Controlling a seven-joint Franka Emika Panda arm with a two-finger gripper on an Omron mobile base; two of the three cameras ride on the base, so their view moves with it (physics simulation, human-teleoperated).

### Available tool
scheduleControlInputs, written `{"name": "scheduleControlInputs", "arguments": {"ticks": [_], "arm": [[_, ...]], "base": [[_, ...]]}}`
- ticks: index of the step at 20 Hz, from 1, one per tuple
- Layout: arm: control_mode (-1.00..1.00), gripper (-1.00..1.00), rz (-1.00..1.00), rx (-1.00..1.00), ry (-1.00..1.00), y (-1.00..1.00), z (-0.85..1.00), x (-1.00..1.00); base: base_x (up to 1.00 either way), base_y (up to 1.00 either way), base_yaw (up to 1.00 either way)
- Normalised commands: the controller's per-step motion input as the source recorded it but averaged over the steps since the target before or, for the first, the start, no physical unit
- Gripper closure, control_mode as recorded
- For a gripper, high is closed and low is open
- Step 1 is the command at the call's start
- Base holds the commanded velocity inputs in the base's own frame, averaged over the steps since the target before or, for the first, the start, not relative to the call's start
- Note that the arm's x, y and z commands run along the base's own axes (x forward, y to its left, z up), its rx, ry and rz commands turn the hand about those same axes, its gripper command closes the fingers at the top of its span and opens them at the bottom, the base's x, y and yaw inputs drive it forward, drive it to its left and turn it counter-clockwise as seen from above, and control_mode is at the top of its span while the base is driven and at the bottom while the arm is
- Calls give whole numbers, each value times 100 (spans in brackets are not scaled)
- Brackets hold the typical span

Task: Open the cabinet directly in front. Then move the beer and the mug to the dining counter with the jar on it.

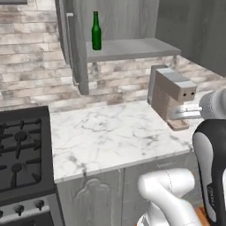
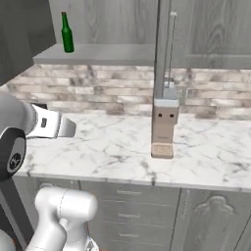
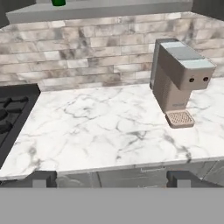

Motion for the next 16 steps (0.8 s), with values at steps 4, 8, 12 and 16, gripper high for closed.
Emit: {"name": "scheduleControlInputs", "arguments": {"ticks": [4, 8, 12, 16], "arm": [[100, -100, 0, 0, 0, 0, 0, 0], [100, -100, 0, 0, 0, 0, 0, 0], [100, -100, 0, 0, 0, 0, 0, 0], [100, -100, 0, 0, 0, 0, 0, 0]], "base": [[61, 36, 3], [39, 35, 1], [39, 0, 0], [32, 2, 0]]}}
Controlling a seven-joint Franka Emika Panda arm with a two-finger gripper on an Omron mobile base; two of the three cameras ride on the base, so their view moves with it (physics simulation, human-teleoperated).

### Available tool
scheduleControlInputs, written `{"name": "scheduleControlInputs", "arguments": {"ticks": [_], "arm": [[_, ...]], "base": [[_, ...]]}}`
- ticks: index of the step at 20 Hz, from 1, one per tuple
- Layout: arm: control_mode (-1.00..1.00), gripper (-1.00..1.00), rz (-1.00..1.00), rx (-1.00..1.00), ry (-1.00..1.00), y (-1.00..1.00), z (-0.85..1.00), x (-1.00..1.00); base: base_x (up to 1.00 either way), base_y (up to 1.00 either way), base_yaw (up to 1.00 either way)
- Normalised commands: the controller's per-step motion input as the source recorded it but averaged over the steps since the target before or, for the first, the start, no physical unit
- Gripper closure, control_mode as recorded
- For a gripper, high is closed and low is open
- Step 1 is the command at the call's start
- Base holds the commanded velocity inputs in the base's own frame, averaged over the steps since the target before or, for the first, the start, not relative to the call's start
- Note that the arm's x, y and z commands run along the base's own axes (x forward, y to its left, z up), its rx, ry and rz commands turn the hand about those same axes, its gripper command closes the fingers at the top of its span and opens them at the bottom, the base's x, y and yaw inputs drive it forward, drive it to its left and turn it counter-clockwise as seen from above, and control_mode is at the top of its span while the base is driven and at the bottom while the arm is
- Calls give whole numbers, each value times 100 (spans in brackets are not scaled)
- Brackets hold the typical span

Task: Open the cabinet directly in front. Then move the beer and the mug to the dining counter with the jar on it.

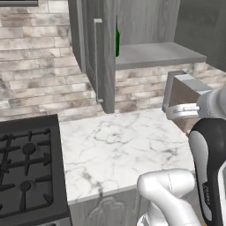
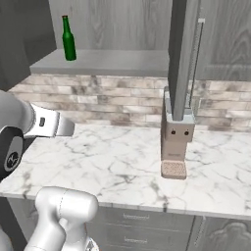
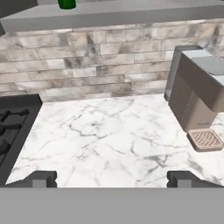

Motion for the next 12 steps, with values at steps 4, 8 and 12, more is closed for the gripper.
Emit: {"name": "scheduleControlInputs", "arguments": {"ticks": [4, 8, 12], "arm": [[-100, -100, 4, 0, -6, 0, 44, 0], [-100, -100, 10, 0, -11, 0, 98, -28], [-100, -100, 12, -3, -2, 0, 75, -54]], "base": [[0, 0, 0], [0, 0, 0], [0, 0, 0]]}}
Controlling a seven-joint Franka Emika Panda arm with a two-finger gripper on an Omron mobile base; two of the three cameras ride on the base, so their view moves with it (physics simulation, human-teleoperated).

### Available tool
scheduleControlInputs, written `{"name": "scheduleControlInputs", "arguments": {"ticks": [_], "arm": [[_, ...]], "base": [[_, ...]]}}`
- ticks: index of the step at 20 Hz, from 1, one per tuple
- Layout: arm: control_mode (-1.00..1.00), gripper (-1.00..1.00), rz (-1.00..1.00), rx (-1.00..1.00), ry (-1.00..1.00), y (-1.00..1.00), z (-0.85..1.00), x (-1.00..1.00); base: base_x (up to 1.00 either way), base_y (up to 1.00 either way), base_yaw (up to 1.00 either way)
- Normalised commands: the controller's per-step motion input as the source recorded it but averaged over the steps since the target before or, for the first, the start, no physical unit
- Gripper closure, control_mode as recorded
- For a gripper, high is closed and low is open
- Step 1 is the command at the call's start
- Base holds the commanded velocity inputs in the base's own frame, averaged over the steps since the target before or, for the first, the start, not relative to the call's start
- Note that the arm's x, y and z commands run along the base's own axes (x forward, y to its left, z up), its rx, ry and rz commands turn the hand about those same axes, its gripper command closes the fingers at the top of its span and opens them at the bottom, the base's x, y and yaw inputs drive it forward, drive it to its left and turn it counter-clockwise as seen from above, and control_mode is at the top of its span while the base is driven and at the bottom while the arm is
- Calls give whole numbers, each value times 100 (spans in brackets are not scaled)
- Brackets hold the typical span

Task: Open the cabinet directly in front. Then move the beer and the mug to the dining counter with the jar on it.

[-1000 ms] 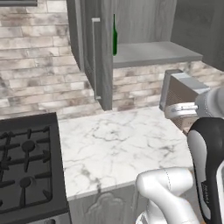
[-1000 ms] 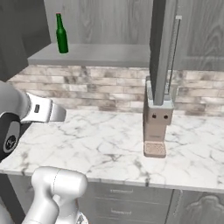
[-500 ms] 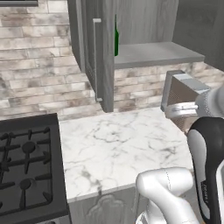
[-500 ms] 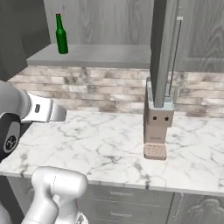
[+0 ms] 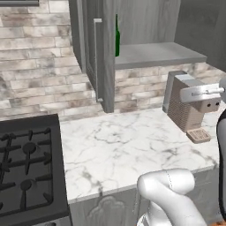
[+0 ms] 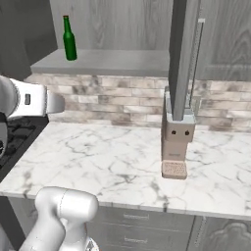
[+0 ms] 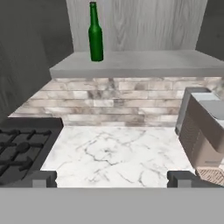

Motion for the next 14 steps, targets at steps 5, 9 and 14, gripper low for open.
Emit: {"name": "scheduleControlInputs", "arguments": {"ticks": [5, 9, 14], "arm": [[-100, -100, 18, -1, -21, -2, 54, -31], [-100, -100, 19, 0, -20, 0, 58, 5], [-100, -100, 9, 0, -6, 0, 24, 41]], "base": [[0, 0, 0], [0, 0, 0], [0, 0, 0]]}}
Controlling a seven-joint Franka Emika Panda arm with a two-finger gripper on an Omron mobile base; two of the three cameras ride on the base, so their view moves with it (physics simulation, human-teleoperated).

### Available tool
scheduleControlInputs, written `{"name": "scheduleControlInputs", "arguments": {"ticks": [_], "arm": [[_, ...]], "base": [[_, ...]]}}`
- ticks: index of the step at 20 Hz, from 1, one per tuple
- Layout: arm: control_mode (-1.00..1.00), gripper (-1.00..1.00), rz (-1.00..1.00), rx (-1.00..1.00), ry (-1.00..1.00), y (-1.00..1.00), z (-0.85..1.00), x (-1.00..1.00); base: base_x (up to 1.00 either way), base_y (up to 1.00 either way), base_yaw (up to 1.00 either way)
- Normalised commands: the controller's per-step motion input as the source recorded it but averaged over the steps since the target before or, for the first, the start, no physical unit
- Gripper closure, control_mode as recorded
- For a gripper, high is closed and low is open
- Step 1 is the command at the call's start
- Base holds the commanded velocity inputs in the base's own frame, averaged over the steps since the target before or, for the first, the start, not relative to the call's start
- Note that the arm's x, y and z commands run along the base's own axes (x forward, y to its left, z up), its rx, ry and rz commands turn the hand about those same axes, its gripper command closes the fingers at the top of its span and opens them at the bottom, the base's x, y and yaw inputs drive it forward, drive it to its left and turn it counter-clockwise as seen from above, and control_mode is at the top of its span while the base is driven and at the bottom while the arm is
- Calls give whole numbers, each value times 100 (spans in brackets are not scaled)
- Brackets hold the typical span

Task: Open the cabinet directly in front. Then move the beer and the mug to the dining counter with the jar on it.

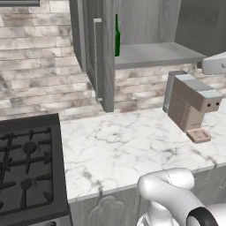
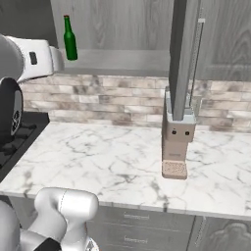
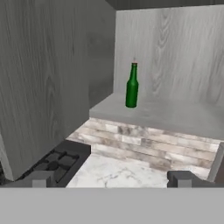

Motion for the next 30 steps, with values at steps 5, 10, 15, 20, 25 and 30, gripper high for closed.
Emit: {"name": "scheduleControlInputs", "arguments": {"ticks": [5, 10, 15, 20, 25, 30], "arm": [[-100, -100, 0, 0, 0, 20, 1, 67], [-100, -100, 0, 0, -1, 40, 0, 79], [-100, -100, 0, 0, -7, 42, -5, 91], [-100, -100, -2, 0, -3, 20, 0, 77], [-100, -100, -12, 0, 1, 0, 14, 35], [-100, -100, -25, -1, 0, 14, 1, 35]], "base": [[0, 0, 0], [0, 0, 0], [0, 0, 0], [0, 0, 0], [0, 0, 0], [0, 0, 0]]}}
